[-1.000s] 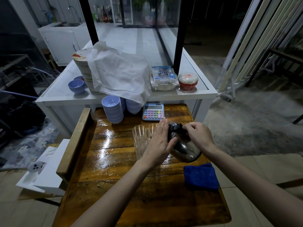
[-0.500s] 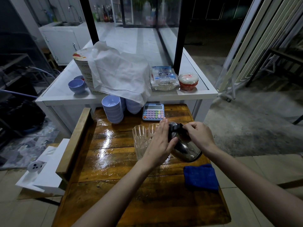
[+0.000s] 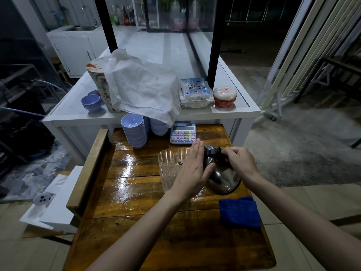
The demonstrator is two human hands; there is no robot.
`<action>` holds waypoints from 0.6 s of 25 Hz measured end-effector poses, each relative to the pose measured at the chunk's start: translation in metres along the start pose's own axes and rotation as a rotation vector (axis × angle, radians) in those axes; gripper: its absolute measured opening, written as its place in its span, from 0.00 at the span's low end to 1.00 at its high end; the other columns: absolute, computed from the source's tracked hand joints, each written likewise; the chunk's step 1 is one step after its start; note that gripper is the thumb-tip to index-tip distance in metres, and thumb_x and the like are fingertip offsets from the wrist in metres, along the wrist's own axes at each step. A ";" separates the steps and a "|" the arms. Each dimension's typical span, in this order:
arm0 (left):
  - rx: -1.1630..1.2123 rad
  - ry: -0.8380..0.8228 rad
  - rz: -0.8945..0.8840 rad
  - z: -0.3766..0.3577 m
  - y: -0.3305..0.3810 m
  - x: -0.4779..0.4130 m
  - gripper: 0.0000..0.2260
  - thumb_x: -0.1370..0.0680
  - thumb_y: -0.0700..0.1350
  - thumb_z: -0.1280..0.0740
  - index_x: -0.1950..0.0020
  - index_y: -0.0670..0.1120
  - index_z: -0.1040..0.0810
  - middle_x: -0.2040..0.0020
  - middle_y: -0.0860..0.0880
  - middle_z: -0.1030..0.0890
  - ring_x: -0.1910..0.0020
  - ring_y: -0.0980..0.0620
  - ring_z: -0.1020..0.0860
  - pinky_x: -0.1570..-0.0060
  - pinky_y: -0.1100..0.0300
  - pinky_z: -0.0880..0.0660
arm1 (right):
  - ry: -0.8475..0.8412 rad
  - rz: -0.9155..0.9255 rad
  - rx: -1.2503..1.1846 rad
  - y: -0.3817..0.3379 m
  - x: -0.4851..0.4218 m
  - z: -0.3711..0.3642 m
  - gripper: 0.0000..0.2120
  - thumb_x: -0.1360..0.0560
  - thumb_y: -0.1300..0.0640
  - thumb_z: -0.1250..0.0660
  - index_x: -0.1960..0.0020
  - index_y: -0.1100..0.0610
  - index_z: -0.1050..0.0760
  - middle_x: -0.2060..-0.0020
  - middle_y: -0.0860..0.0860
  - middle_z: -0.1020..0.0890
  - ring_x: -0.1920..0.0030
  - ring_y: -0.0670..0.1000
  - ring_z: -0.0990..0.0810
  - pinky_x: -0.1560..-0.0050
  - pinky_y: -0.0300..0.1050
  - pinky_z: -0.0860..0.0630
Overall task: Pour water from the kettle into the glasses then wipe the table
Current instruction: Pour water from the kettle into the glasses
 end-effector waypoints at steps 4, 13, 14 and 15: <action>-0.070 -0.003 -0.031 0.002 0.007 -0.013 0.31 0.18 0.57 0.47 0.21 0.45 0.56 0.20 0.48 0.57 0.25 0.58 0.62 0.28 0.62 0.63 | 0.011 -0.089 -0.126 0.013 -0.005 0.002 0.16 0.22 0.52 0.37 0.67 0.55 0.21 0.70 0.51 0.22 0.63 0.54 0.22 0.61 0.52 0.26; -0.067 -0.038 -0.072 -0.001 0.010 -0.052 0.31 0.17 0.56 0.47 0.21 0.44 0.55 0.20 0.47 0.56 0.25 0.58 0.62 0.27 0.62 0.62 | 0.075 -0.137 -0.206 0.018 -0.032 0.013 0.14 0.22 0.55 0.38 0.63 0.56 0.20 0.67 0.52 0.21 0.61 0.51 0.23 0.57 0.51 0.25; -0.062 -0.043 -0.066 -0.003 0.009 -0.055 0.31 0.17 0.56 0.47 0.21 0.44 0.55 0.20 0.46 0.56 0.25 0.58 0.62 0.27 0.62 0.62 | 0.082 -0.140 -0.194 0.019 -0.036 0.013 0.14 0.22 0.54 0.37 0.64 0.55 0.20 0.67 0.51 0.21 0.61 0.50 0.23 0.57 0.51 0.25; -0.052 -0.048 -0.057 -0.004 0.008 -0.058 0.31 0.17 0.56 0.47 0.21 0.44 0.55 0.20 0.46 0.56 0.25 0.58 0.62 0.26 0.61 0.62 | 0.087 -0.144 -0.176 0.020 -0.041 0.014 0.14 0.23 0.54 0.37 0.64 0.56 0.20 0.67 0.51 0.20 0.61 0.50 0.22 0.57 0.51 0.25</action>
Point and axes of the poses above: each hand's wrist, its own x-axis away from the middle knuckle, its own z-axis out of the back of the hand, y = z × x, the point moved 4 cm from there along -x, towards the middle knuckle
